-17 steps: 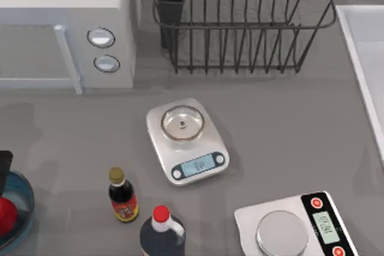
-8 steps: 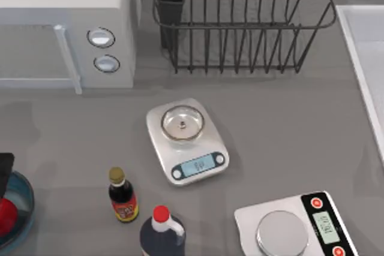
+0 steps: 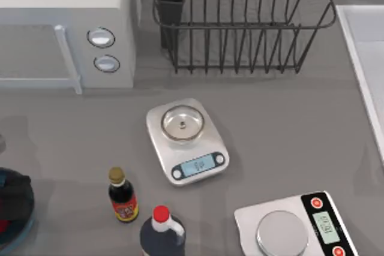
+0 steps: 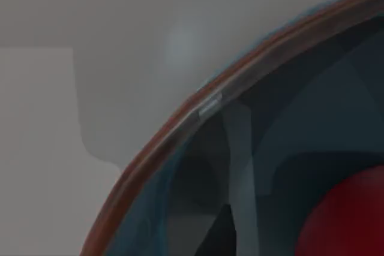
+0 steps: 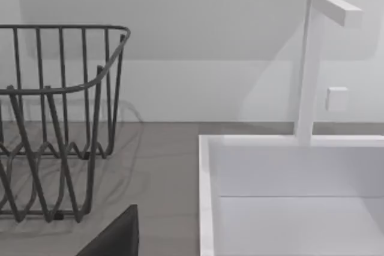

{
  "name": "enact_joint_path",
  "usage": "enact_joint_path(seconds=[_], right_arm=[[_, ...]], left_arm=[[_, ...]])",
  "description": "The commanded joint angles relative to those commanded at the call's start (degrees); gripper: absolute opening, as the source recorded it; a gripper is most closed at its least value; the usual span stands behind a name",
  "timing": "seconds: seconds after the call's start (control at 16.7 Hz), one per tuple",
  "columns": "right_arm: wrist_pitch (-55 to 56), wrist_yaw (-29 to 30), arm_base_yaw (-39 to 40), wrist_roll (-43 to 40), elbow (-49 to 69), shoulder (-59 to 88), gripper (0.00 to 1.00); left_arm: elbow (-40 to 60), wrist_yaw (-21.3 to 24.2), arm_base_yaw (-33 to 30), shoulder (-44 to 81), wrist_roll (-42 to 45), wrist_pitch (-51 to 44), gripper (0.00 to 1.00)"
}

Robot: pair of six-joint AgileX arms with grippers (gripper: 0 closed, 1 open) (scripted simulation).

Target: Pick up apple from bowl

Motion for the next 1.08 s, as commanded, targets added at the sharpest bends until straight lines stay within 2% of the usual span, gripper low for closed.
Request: enact_joint_path(seconds=[0.3, 1.08], right_arm=[[0.0, 0.0, 0.0, 0.0, 0.0, 0.0, 1.0], [0.0, 0.0, 0.0, 0.0, 0.0, 0.0, 1.0]], left_arm=[[-0.8, 0.0, 0.0, 0.7, 0.0, 1.1, 1.0], [-0.8, 0.0, 0.0, 0.7, 0.0, 1.1, 0.02]])
